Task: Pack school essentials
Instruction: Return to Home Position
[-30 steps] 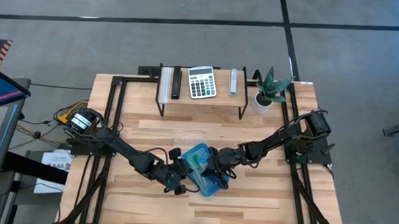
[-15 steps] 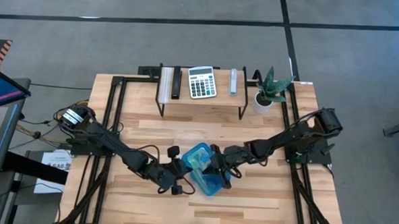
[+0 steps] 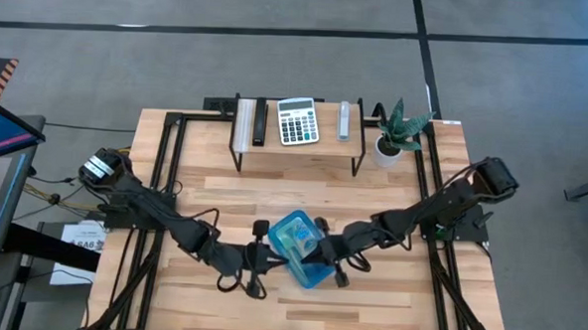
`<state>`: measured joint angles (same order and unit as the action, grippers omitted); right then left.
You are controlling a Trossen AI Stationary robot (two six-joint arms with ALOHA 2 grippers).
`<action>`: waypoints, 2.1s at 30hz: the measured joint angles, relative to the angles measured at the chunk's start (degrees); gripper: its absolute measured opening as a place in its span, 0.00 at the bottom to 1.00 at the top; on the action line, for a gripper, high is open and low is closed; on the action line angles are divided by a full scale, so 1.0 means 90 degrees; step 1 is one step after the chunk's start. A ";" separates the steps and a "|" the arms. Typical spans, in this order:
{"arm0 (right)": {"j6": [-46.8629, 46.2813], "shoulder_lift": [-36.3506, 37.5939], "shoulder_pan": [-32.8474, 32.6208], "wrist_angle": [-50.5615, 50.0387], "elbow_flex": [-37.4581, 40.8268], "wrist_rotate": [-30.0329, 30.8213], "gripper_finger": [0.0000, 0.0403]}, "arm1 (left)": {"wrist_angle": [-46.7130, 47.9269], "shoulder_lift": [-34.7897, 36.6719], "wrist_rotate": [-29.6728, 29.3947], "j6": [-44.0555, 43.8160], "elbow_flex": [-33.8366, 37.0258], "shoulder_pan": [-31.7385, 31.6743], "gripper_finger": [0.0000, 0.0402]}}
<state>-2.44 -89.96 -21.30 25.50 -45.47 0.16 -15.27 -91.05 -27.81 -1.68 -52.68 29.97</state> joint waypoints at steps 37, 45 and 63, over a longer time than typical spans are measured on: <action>0.0442 0.3261 0.0280 -0.0298 0.2006 0.1241 0.02 | -0.1055 0.4973 -0.0120 0.0258 0.3419 -0.1351 0.00; 0.0596 0.4210 0.0466 -0.0571 0.2499 0.1355 0.02 | -0.0628 0.5127 0.0591 0.0154 0.3419 -0.2181 0.00; 0.0782 0.5385 0.0760 -0.0561 0.3228 0.1358 0.02 | -0.0303 0.5834 0.1622 0.0311 0.3419 -0.3336 0.00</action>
<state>4.60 -41.50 -14.46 20.45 -16.43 12.38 -18.00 -38.54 -13.21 1.12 -21.91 -0.05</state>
